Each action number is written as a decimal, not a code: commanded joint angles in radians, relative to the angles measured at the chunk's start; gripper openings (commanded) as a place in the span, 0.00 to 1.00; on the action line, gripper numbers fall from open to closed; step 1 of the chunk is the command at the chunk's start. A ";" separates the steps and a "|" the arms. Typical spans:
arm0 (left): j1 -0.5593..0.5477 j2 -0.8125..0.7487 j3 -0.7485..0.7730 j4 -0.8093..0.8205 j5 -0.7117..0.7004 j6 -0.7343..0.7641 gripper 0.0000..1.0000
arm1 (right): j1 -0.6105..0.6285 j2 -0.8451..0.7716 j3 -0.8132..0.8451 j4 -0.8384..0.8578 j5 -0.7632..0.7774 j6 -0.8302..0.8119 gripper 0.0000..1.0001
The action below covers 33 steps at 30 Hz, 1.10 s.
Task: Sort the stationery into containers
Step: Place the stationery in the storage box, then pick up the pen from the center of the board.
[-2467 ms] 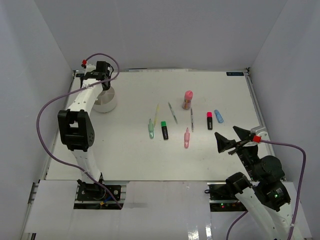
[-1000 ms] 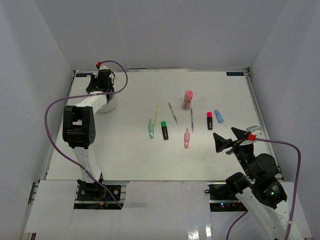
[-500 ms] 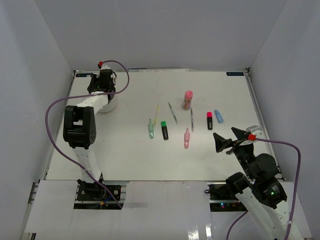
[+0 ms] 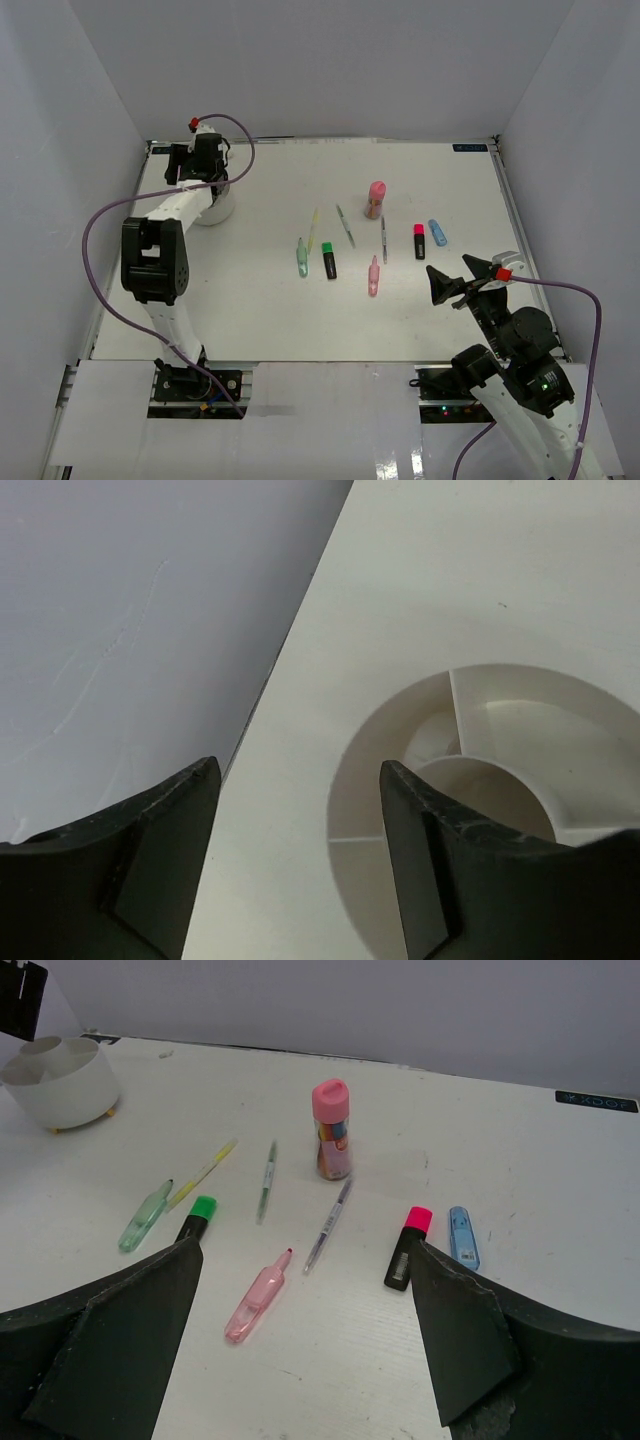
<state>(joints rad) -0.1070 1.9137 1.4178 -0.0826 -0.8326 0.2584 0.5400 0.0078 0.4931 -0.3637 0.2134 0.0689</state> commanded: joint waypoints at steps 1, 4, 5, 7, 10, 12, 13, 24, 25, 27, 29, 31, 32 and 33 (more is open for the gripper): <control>-0.007 -0.163 0.067 -0.144 0.058 -0.119 0.77 | 0.006 -0.013 0.051 0.028 -0.002 -0.014 0.90; -0.007 -0.272 0.069 -0.218 0.122 -0.195 0.86 | 0.006 0.128 0.136 -0.026 0.027 0.006 0.90; -0.007 -0.303 0.069 -0.236 0.142 -0.217 0.92 | 0.008 0.165 0.160 -0.041 0.012 0.005 0.90; -0.006 -0.387 0.067 -0.296 0.194 -0.290 0.98 | 0.008 0.269 0.232 -0.092 -0.009 0.002 0.90; -0.005 -0.493 0.058 -0.367 0.312 -0.365 0.98 | 0.008 0.410 0.295 -0.145 0.023 0.061 0.90; -0.007 -0.544 0.033 -0.406 0.420 -0.404 0.98 | 0.008 0.477 0.311 -0.161 0.078 0.116 0.90; -0.007 -0.595 0.020 -0.414 0.465 -0.415 0.98 | 0.006 0.538 0.314 -0.164 0.096 0.129 0.90; -0.022 -0.875 -0.376 -0.301 0.989 -0.505 0.98 | 0.003 0.989 0.309 0.018 0.133 0.170 0.94; -0.022 -0.884 -0.399 -0.293 0.980 -0.502 0.98 | 0.005 1.018 0.317 0.029 0.129 0.172 1.00; -0.023 -0.907 -0.457 -0.273 0.955 -0.499 0.98 | 0.005 1.098 0.323 0.090 0.124 0.177 0.94; -0.022 -0.914 -0.485 -0.266 0.929 -0.504 0.98 | 0.003 1.139 0.317 0.140 0.124 0.181 0.87; -0.023 -0.907 -0.491 -0.272 0.888 -0.511 0.98 | 0.005 1.198 0.303 0.217 0.129 0.180 0.81; -0.023 -0.907 -0.491 -0.273 0.877 -0.515 0.98 | 0.005 1.219 0.299 0.242 0.127 0.175 0.79; -0.023 -0.909 -0.491 -0.273 0.868 -0.518 0.98 | 0.005 1.260 0.298 0.262 0.127 0.174 0.76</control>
<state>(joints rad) -0.1295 1.0397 0.9188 -0.4065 0.0631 -0.2413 0.5400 1.2186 0.7872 -0.2630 0.3355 0.2344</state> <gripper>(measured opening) 0.979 0.787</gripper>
